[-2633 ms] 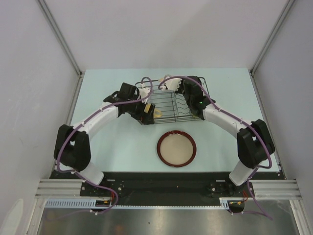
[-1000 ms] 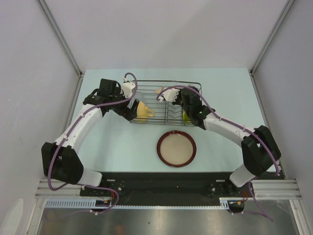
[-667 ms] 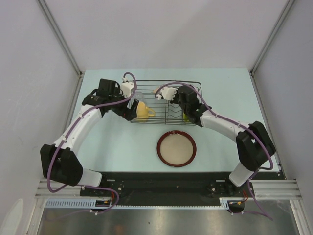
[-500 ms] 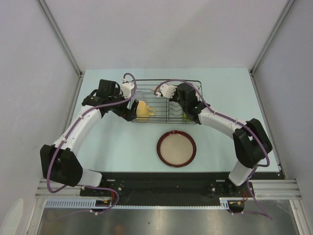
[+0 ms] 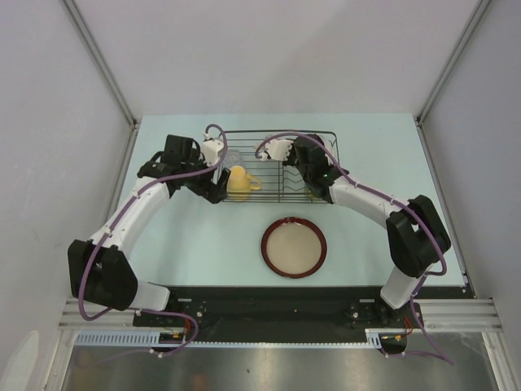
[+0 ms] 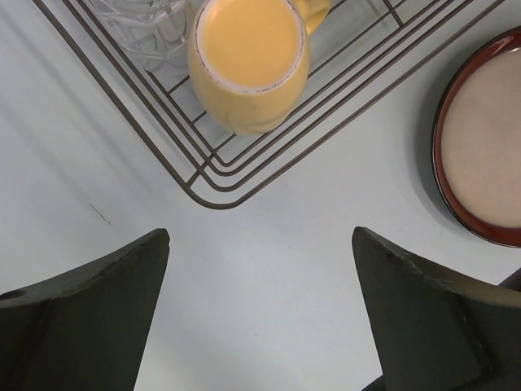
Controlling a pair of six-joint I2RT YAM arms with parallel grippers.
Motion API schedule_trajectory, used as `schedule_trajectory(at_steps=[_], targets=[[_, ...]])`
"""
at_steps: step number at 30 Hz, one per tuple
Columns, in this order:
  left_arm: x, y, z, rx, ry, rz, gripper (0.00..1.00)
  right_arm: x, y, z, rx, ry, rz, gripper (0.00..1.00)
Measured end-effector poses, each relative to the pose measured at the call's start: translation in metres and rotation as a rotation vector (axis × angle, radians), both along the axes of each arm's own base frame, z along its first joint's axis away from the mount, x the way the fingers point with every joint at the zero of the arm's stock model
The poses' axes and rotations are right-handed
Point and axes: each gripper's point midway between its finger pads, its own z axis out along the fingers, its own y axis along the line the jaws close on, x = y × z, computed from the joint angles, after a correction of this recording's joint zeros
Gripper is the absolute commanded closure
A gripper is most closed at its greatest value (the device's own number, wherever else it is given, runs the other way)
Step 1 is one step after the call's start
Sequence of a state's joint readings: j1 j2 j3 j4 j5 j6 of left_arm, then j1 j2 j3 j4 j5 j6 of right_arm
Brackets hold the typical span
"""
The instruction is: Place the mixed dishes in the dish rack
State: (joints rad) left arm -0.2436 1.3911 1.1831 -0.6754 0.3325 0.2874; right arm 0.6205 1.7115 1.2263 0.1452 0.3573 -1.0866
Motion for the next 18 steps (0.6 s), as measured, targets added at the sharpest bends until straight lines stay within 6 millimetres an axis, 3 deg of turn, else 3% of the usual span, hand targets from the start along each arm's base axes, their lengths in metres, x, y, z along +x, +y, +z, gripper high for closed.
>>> schedule_trajectory(at_steps=[7,18], targets=[[-0.005,0.002,-0.012,0.006,0.023,0.002,0.00,0.002,-0.004,0.007,-0.043,-0.015,-0.004,1.00],[-0.002,0.004,-0.012,0.003,0.015,0.011,0.00,0.004,-0.012,0.000,-0.062,0.017,-0.006,1.00]])
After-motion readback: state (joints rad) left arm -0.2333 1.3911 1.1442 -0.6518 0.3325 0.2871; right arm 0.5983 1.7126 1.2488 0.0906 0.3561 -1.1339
